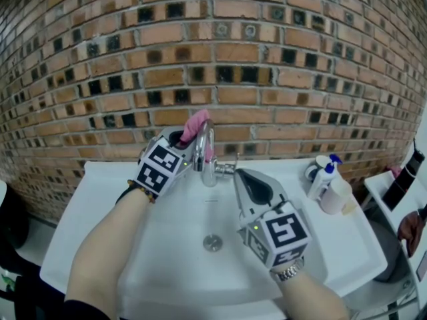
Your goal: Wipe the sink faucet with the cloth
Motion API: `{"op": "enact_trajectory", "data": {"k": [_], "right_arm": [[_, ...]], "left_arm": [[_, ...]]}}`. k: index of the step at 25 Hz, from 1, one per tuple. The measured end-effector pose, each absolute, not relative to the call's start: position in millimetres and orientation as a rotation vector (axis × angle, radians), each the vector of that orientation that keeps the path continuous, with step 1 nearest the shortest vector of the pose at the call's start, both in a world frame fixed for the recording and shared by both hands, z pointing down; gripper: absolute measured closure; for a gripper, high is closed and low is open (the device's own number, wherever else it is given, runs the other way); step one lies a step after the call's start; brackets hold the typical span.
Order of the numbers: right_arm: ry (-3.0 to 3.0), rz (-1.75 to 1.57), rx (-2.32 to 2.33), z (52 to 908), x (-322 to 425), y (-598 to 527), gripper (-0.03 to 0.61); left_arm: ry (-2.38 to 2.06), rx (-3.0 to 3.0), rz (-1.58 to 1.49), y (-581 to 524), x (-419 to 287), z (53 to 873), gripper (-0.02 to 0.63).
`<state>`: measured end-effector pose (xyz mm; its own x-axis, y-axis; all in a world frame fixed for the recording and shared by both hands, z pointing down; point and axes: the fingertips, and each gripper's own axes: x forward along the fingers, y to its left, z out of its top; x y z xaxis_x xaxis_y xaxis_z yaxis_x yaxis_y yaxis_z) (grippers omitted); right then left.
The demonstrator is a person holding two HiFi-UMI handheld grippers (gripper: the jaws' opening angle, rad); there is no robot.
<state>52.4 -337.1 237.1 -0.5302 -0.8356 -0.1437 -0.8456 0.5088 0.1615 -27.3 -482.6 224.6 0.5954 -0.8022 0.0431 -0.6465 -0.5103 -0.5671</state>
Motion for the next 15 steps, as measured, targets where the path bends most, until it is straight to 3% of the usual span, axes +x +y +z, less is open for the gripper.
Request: {"op": "enact_trajectory", "data": {"k": [15], "right_arm": [[2.705,0.325,-1.512,242,52,-339,0.568]], "left_arm": [[1.112,-2.328,-0.574,-503,-28,277,0.558]]}}
